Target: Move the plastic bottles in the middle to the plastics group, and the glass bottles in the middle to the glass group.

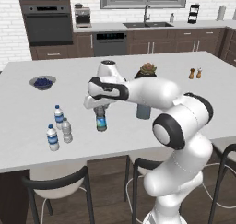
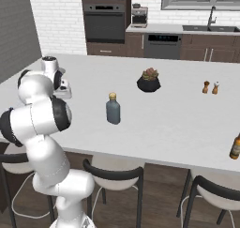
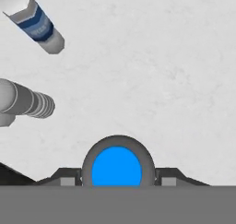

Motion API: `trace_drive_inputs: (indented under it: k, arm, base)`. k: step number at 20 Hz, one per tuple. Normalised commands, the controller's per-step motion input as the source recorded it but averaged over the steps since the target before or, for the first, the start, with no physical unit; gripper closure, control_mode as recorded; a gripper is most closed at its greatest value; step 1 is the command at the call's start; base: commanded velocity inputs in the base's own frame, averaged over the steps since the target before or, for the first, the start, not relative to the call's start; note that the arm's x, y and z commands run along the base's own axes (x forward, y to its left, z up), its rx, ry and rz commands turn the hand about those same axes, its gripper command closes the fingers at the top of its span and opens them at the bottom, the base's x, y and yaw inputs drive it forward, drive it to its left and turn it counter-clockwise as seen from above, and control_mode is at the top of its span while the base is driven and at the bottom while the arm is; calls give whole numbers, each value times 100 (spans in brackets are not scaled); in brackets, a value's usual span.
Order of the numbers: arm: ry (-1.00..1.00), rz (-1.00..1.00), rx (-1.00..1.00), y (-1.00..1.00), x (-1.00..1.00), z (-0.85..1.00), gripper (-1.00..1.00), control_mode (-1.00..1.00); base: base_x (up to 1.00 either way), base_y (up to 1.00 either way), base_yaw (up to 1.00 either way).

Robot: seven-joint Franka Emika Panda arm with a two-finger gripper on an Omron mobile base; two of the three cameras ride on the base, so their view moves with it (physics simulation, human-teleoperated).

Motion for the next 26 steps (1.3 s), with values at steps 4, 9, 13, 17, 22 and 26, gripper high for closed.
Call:
trace_drive_inputs:
  k: [4, 9, 13, 17, 22, 26]
  arm:
    - [-18, 13, 0, 34, 0, -56, 100, -100]
    - [-24, 11, 0, 23, 3, -46, 100, -100]
    - [-6, 9, 3, 22, 13, -1, 100, -100]
    - [0, 13, 0, 13, 9, 6, 100, -100]
    - [0, 16, 0, 14, 6, 1, 100, -100]
    - [0, 12, 0, 27, 19, 0, 100, -100]
  base:
    - [0, 0, 0]
    - [0, 0, 0]
    - [0, 0, 0]
    - [0, 0, 0]
    - [0, 0, 0]
    - [0, 0, 0]
